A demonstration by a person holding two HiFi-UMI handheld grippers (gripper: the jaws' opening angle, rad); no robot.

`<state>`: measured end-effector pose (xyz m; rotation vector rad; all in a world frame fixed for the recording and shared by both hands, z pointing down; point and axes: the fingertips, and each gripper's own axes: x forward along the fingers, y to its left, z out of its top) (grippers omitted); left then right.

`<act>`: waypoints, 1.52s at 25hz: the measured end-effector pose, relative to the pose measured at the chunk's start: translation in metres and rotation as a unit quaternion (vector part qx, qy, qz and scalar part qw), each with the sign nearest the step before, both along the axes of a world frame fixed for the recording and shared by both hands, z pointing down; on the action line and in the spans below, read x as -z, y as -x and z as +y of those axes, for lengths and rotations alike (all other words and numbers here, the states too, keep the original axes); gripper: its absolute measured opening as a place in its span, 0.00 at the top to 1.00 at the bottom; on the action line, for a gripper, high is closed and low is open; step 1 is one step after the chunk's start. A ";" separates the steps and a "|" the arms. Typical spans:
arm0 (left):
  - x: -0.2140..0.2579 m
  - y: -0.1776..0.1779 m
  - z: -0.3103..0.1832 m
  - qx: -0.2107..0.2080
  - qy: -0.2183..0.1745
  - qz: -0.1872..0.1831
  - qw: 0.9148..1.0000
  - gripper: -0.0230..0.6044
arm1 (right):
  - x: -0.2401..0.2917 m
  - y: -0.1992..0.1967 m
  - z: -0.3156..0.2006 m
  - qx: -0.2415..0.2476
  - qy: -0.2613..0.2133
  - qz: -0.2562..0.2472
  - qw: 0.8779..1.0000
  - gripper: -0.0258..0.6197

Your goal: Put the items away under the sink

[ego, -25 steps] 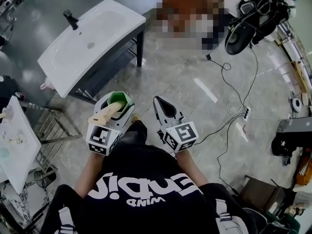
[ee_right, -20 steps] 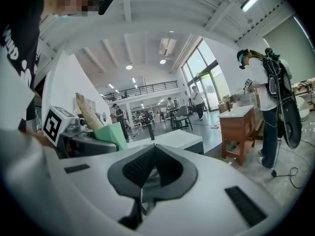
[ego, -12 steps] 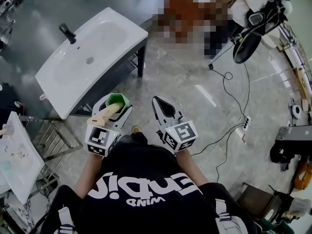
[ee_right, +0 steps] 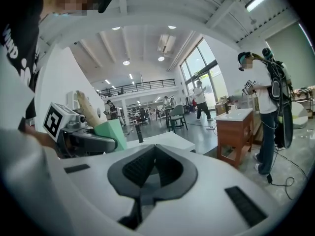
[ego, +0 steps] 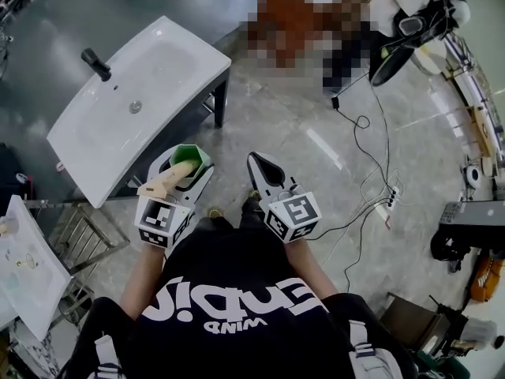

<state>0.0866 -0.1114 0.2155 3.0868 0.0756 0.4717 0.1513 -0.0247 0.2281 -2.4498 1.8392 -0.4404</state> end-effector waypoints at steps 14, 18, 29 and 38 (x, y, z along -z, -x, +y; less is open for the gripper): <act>0.010 -0.036 -0.039 0.139 -0.010 -0.018 0.990 0.46 | 0.007 -0.067 -0.064 0.139 -0.005 0.008 0.990 0.93; 0.007 -0.043 -0.043 0.175 -0.010 -0.012 0.984 0.46 | 0.003 -0.077 -0.080 0.183 -0.006 0.006 0.983 0.93; 0.001 -0.041 -0.045 0.283 -0.006 -0.009 0.959 0.46 | -0.002 -0.084 -0.107 0.290 -0.008 0.008 0.957 0.93; -0.001 -0.029 -0.041 0.340 -0.021 -0.006 0.940 0.46 | -0.009 -0.075 -0.117 0.351 -0.004 0.012 0.936 0.93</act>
